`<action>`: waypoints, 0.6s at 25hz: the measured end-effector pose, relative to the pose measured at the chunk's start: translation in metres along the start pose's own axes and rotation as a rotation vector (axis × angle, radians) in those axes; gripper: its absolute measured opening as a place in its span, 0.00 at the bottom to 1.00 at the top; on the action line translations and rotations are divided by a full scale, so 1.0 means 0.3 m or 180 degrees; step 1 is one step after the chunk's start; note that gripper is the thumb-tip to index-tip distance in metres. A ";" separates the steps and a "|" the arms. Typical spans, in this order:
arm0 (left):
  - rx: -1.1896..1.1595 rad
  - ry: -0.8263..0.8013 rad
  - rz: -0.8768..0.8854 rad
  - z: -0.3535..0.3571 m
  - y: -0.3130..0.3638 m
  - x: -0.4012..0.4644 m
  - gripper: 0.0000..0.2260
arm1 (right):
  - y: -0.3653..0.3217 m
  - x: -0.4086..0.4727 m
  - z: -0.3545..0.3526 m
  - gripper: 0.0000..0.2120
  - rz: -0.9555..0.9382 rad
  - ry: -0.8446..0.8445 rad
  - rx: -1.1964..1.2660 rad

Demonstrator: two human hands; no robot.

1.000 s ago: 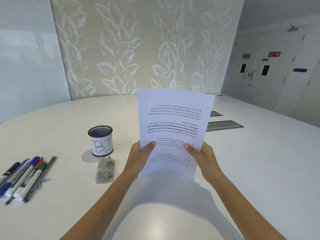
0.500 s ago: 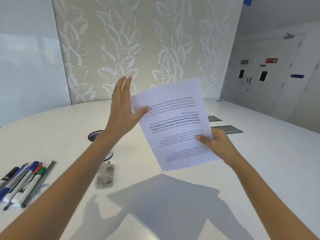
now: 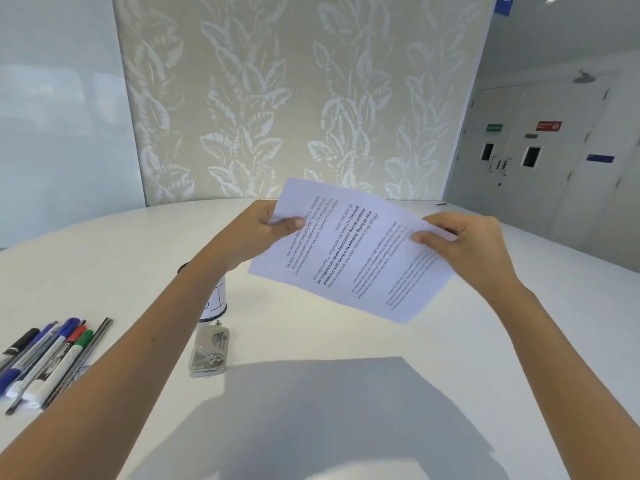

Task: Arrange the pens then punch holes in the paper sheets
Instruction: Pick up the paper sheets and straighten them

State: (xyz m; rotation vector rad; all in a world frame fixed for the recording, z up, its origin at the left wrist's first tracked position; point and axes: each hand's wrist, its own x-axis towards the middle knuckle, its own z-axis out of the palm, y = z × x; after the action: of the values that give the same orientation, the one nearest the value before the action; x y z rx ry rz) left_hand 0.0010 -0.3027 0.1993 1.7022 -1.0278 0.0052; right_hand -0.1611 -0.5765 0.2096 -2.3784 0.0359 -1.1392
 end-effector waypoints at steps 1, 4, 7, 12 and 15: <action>-0.0232 0.0142 -0.0015 0.001 -0.020 -0.009 0.06 | 0.015 -0.001 -0.012 0.06 0.0049 0.0232 0.0105; -0.0854 0.0388 -0.0074 0.011 -0.085 -0.036 0.07 | 0.076 -0.015 -0.025 0.14 0.0436 0.0663 0.0952; -0.1274 0.0468 -0.0195 0.045 -0.133 -0.064 0.09 | 0.128 -0.047 0.005 0.20 0.0942 0.0381 0.2266; -0.1439 0.0690 -0.0517 0.136 -0.172 -0.088 0.11 | 0.193 -0.123 0.124 0.11 0.1185 0.0149 0.2678; -0.1383 0.0880 -0.0637 0.180 -0.190 -0.108 0.08 | 0.219 -0.164 0.171 0.09 0.1266 0.0318 0.2663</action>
State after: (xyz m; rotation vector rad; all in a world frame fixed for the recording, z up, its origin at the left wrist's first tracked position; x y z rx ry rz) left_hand -0.0089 -0.3232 0.1176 1.3524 -0.5974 -0.1025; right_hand -0.1431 -0.6010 0.1177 -1.4898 0.0509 -0.8464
